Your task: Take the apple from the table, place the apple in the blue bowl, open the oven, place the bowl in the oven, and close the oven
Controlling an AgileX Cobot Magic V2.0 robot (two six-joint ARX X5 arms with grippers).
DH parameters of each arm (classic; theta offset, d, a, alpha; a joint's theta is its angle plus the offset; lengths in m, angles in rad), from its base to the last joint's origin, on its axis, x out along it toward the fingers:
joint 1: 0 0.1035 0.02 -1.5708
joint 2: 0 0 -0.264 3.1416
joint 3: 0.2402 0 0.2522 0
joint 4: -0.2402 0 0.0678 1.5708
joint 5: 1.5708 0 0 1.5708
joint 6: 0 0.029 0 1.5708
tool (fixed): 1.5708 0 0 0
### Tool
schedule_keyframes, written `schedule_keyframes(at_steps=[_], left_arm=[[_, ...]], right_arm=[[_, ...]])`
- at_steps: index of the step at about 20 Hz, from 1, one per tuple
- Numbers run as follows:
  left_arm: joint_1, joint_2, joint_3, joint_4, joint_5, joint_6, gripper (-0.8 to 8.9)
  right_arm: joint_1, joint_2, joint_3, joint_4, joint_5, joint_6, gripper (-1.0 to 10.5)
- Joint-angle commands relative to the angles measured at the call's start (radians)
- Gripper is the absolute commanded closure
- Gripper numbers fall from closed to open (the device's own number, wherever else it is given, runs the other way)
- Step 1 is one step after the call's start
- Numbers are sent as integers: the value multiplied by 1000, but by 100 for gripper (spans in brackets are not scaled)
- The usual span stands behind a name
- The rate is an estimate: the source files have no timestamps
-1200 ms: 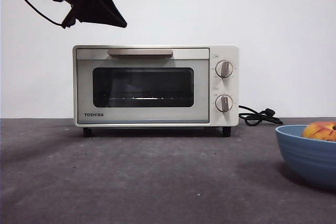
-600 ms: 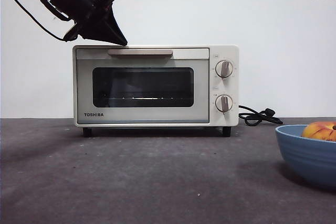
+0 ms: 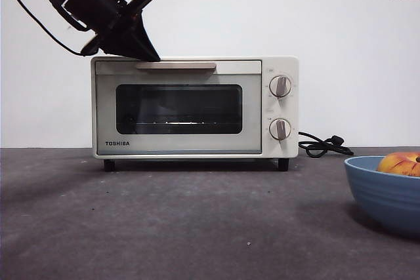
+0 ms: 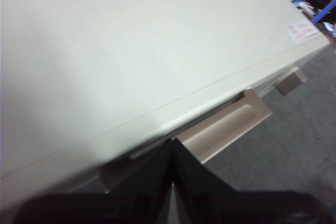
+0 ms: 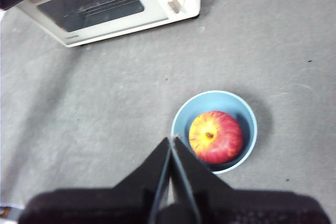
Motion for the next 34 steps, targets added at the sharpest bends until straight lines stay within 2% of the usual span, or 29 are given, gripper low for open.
schedule_keyframes(at_steps=[1,4,10,14,17,26,30,34], left_arm=[[-14,51,-14,-72,-13,23,819],[-32,52,-14,-114,-112,62,819],[-70,52,-17,-177,-135,63,819],[-114,49,-42,-172,-222,40,819],[-140,22,-133,-64,-224,-27,819],[-126,-62,-432,157,-211,-135,820],[-104,-84,-467,180,-211,-150,821],[-60,-86,-467,193,-160,-177,821]], right_arm=[[1,-4,0,-7,-10,8,958],[1,-4,0,-16,-10,8,958],[1,-4,0,-16,-10,8,958],[1,-4,0,-16,-10,4,958],[1,-4,0,-18,-10,4,958],[1,-4,0,-33,-10,-16,958],[1,-4,1,-23,-9,-16,958],[1,-4,1,-23,-10,-15,958]])
